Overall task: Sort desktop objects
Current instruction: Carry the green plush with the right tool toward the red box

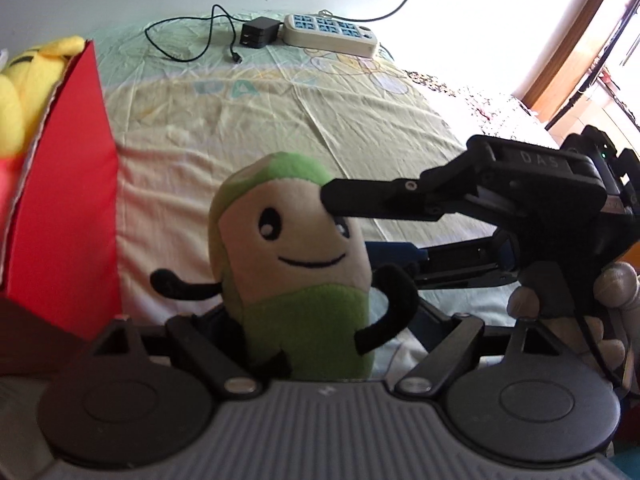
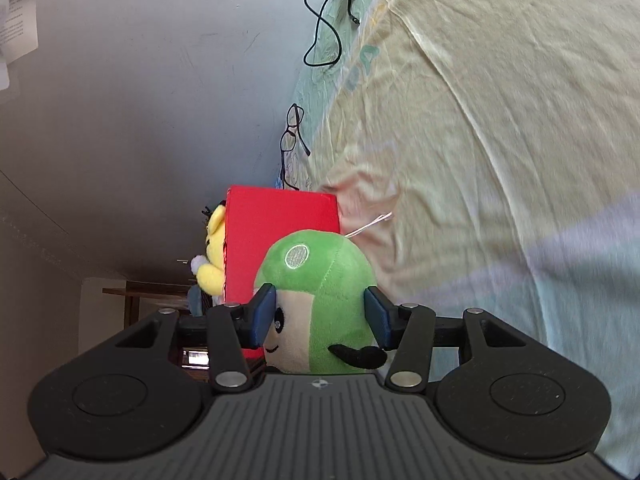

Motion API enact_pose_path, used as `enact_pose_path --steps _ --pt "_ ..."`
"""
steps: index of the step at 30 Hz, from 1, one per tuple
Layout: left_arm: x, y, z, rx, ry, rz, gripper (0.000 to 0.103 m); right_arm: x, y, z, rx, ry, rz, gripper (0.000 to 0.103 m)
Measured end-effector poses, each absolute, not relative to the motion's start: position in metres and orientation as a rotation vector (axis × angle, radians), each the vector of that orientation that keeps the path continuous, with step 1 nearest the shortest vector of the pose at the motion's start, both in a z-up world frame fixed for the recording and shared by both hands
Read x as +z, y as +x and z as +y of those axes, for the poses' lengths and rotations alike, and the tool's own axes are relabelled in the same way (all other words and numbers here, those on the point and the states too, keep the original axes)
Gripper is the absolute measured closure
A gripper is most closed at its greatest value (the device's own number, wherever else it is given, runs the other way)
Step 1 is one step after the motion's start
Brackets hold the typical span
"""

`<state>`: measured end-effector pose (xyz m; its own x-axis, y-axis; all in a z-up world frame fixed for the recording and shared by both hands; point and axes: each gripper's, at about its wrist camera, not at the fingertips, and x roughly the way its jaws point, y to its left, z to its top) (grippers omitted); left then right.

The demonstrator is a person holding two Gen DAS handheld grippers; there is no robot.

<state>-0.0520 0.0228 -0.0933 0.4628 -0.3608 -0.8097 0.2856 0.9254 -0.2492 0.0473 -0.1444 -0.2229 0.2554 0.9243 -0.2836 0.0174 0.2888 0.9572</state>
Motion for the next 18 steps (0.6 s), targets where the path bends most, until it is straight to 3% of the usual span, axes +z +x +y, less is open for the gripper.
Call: enact_pose_path --steps 18 --pt "-0.027 -0.132 0.156 -0.592 -0.072 0.867 0.017 -0.135 -0.049 -0.047 0.882 0.953 0.930 0.051"
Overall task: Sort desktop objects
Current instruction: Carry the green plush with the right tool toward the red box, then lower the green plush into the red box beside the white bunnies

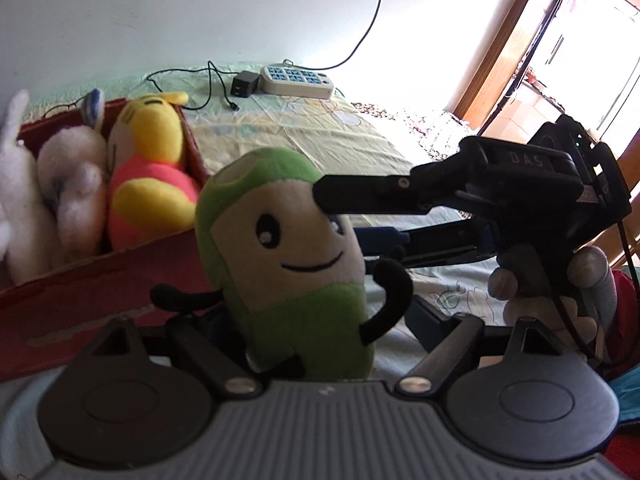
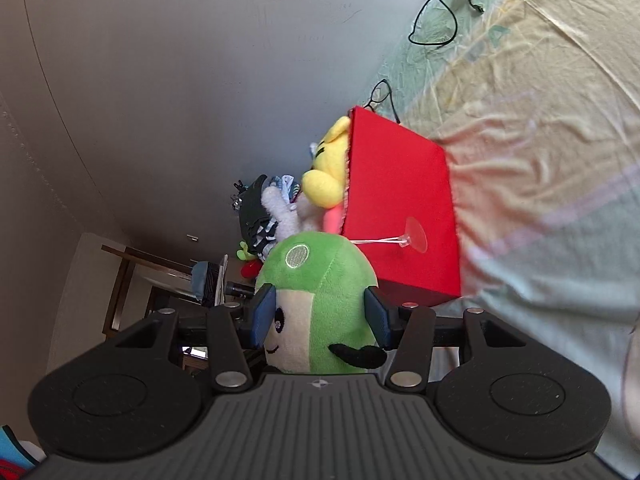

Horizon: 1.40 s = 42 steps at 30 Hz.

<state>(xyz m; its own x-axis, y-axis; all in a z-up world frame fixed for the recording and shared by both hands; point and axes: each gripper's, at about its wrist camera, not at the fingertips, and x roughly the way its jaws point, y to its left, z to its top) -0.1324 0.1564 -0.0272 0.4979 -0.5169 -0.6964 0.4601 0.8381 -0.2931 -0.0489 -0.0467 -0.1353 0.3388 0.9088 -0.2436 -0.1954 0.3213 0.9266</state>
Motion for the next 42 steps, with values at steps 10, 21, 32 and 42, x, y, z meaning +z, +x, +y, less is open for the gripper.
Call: enact_pose_path --steps 10,21,32,42 --pt "0.012 -0.142 0.264 -0.572 -0.063 0.725 0.017 -0.099 -0.066 0.052 0.957 0.930 0.764 0.051" --pt "0.038 -0.118 0.350 -0.444 -0.054 0.564 0.016 -0.064 -0.027 0.145 1.079 0.838 0.638 0.050" --pt "-0.007 -0.068 0.379 -0.414 -0.088 0.585 0.016 -0.088 0.004 0.180 1.069 0.678 0.580 0.051" --pt "-0.055 -0.054 0.374 -0.408 -0.008 0.716 0.017 -0.110 -0.003 0.187 0.987 0.528 0.589 0.052"
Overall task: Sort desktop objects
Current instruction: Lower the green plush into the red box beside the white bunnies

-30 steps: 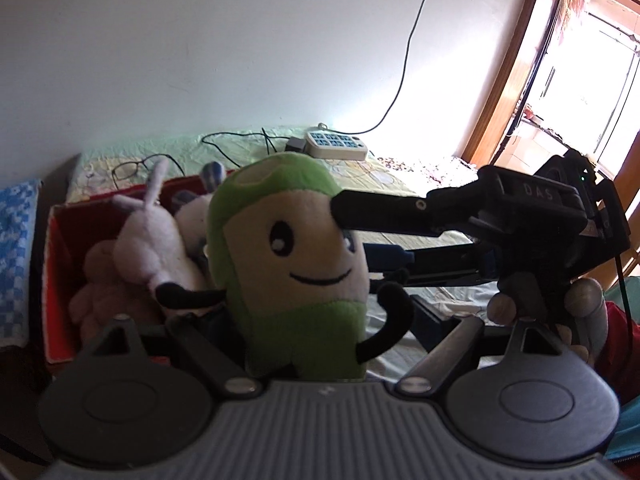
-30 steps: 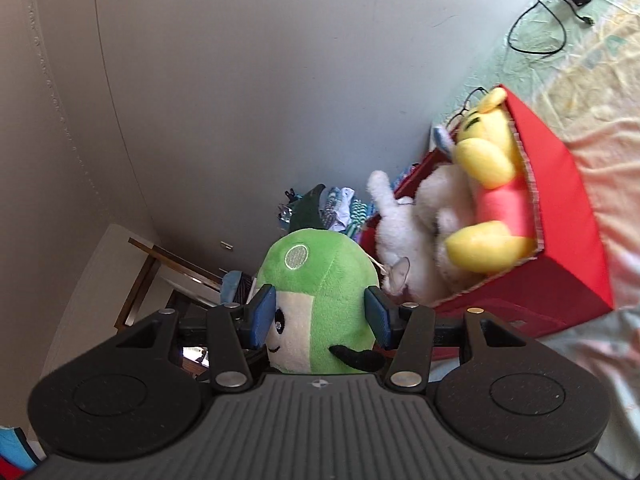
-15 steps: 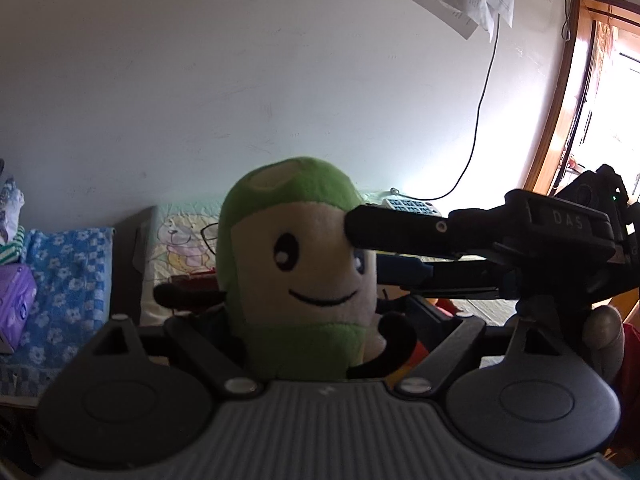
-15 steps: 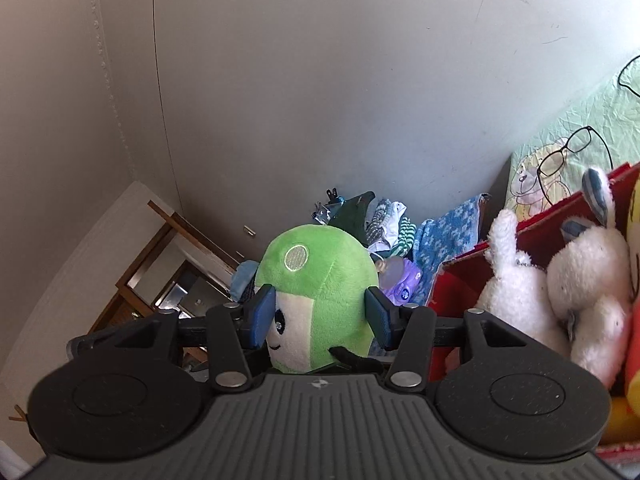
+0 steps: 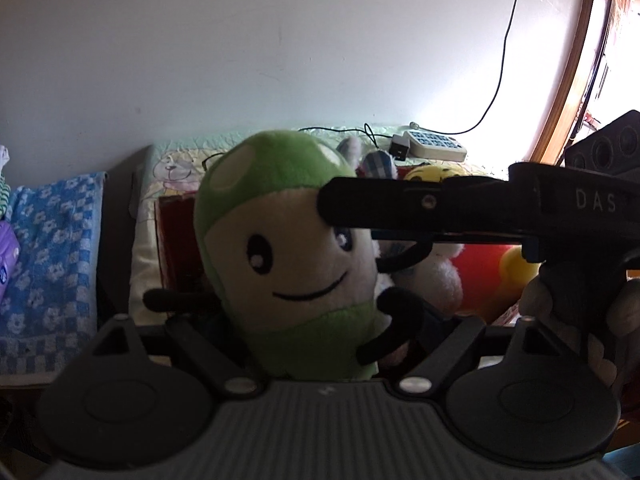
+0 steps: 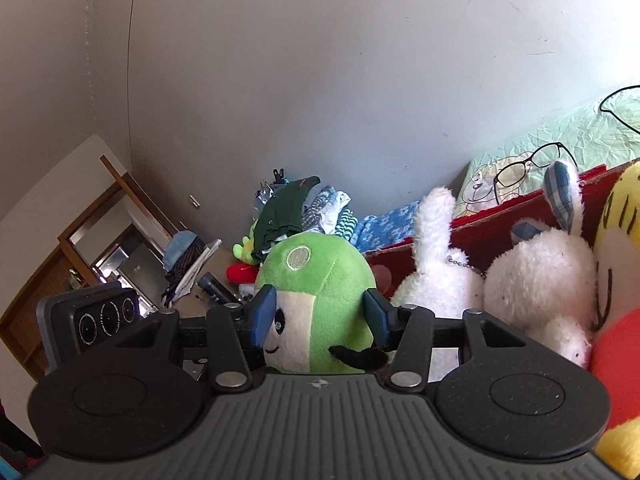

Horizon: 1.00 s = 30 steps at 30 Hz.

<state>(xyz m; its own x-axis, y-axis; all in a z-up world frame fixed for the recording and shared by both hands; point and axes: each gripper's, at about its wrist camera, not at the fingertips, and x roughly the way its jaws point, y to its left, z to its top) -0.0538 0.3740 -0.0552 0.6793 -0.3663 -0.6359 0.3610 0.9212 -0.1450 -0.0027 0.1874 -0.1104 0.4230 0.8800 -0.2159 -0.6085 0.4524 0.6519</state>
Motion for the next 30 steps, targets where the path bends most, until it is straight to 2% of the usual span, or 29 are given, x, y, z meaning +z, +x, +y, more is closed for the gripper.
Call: enact_pose_path --steps 4,15,20,30 --pt "-0.063 -0.055 0.376 -0.393 0.016 0.736 0.018 -0.115 -0.005 0.191 0.989 0.472 0.590 0.053" --pt "-0.055 -0.073 0.378 -0.358 0.053 0.727 0.013 -0.108 -0.015 0.195 0.949 0.323 0.565 0.060" --pt "-0.045 -0.079 0.383 -0.350 0.047 0.719 0.012 -0.110 -0.013 0.200 0.927 0.301 0.572 0.061" --pt "-0.034 -0.084 0.381 -0.374 0.054 0.678 0.011 -0.111 -0.011 0.220 0.923 0.257 0.605 0.069"
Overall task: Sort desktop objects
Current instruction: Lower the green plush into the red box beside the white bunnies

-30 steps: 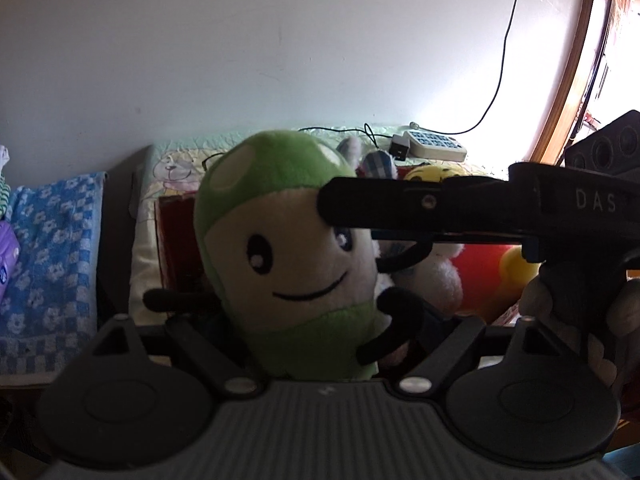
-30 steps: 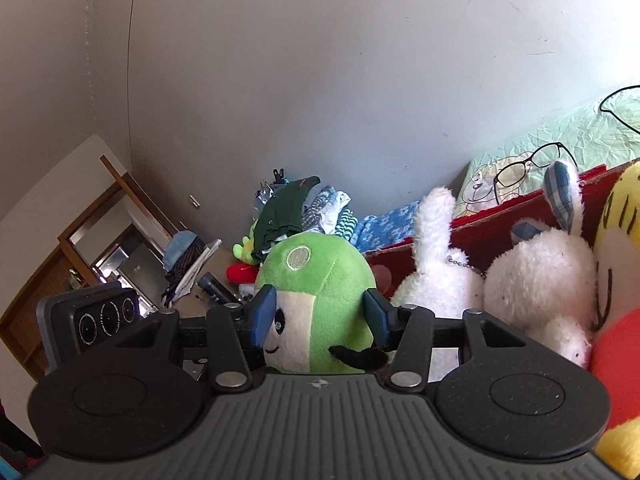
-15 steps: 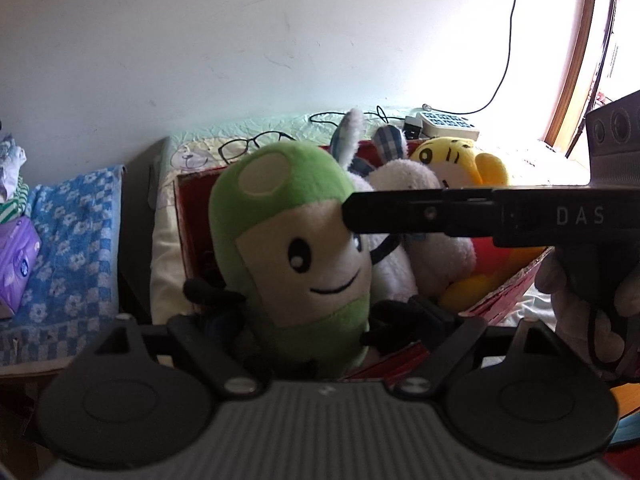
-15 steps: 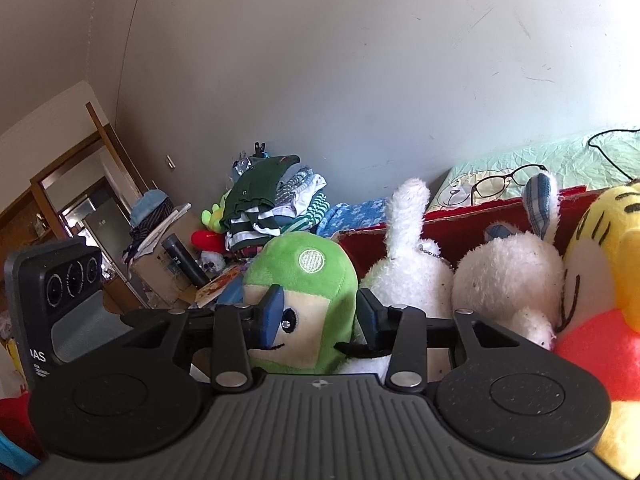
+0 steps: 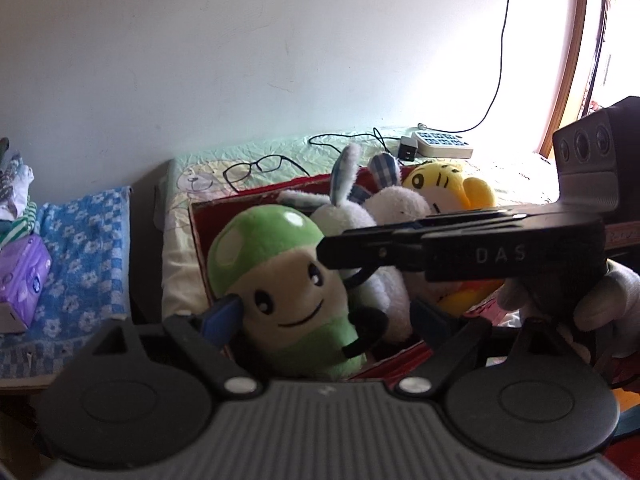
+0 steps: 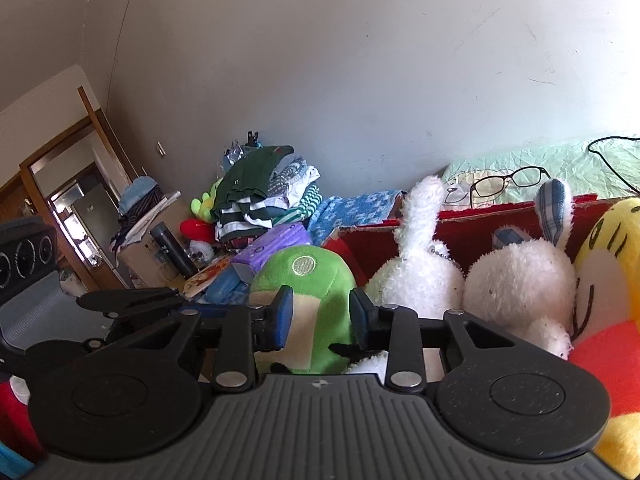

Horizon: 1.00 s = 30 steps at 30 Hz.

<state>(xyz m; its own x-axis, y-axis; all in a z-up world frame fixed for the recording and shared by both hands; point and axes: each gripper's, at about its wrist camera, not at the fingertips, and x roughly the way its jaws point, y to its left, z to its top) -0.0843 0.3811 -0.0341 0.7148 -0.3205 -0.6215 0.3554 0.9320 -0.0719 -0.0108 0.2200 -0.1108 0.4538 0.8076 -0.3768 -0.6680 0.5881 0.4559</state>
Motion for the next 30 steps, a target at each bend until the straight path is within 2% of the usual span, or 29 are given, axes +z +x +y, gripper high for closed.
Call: enact_pose_path --steps 12,30 --pt "-0.048 -0.076 0.376 -0.380 0.020 0.690 0.002 -0.123 -0.004 0.217 0.897 0.283 0.707 0.075" --pt "-0.038 -0.079 0.366 -0.282 0.044 0.717 0.002 -0.113 -0.017 0.198 0.856 0.332 0.724 0.072"
